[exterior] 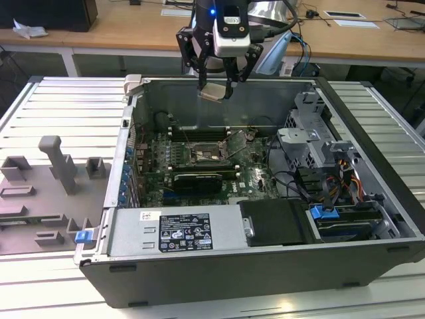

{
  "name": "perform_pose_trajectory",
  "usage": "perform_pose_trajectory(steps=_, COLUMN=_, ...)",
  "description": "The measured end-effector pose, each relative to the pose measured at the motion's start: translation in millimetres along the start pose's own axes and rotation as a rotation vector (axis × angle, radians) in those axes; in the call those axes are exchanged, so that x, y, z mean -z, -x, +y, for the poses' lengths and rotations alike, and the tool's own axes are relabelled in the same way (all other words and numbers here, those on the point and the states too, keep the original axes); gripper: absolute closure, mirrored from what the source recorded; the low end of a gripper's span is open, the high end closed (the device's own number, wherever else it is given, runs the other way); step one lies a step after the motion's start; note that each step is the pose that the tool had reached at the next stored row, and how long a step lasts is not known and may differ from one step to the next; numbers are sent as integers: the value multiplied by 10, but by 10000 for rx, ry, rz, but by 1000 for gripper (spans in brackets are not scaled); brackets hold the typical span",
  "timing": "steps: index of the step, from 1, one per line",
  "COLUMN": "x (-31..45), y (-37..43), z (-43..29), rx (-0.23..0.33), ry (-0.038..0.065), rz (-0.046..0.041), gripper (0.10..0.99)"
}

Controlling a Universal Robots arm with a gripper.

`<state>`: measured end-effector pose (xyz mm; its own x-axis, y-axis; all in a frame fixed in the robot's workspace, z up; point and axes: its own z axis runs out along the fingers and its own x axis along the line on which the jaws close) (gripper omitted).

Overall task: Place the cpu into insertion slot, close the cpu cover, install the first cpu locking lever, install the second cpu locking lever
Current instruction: 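Place the cpu into insertion slot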

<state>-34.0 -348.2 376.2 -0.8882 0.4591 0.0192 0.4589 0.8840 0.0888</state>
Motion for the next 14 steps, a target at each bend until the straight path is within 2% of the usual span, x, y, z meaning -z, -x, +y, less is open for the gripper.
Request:
perform_pose_trajectory(steps=5, x=-6, y=-2, z=-2, rx=-362, ry=7, rz=-32, gripper=545)
perform_pose_trajectory(steps=14, x=-15, y=-2, z=-3, rx=-1376, ry=9, rz=-132, gripper=545)
